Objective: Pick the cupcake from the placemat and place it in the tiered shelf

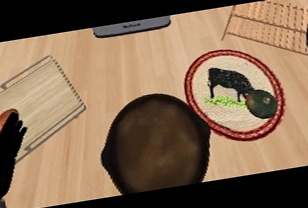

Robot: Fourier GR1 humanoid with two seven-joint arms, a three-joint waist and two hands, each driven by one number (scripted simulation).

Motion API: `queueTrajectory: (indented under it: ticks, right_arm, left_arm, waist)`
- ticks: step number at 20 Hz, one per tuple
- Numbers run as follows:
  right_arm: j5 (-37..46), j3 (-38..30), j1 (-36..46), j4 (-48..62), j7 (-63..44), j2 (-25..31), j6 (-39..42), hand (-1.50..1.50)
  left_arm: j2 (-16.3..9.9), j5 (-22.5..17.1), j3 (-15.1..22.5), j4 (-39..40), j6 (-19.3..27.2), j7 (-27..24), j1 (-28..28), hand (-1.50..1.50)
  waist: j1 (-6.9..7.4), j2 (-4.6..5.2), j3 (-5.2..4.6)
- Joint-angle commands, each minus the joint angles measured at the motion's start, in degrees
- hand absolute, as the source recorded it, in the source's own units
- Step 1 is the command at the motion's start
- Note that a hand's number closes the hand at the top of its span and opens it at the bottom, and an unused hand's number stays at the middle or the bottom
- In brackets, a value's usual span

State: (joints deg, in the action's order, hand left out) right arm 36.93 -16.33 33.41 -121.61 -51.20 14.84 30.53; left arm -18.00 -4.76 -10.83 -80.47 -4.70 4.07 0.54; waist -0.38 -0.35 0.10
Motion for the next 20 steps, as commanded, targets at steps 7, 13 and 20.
queueTrajectory:
  ticks: [7, 13, 20]
  right_arm:
    - [-1.88, -3.91, 16.26, 4.51, -10.41, 10.87, 3.74, 1.5]
    - [1.52, -3.71, 18.8, 13.89, -5.25, 18.85, 5.74, 1.5]
    - [3.62, -3.65, 24.09, 27.6, 0.31, 23.66, 3.42, 1.5]
  left_arm:
    - [1.82, 0.69, 0.7, 0.43, -0.43, 0.21, 0.8, 0.0]
    - [1.14, 0.53, -0.04, -1.36, 0.0, 2.4, -0.93, 0.0]
    - [2.51, 1.85, 1.67, -4.46, 1.14, 6.31, -1.33, 0.0]
  waist:
    - [0.52, 0.2, -0.19]
    - [0.56, 0.31, -0.16]
    - [1.0, 0.38, -0.13]
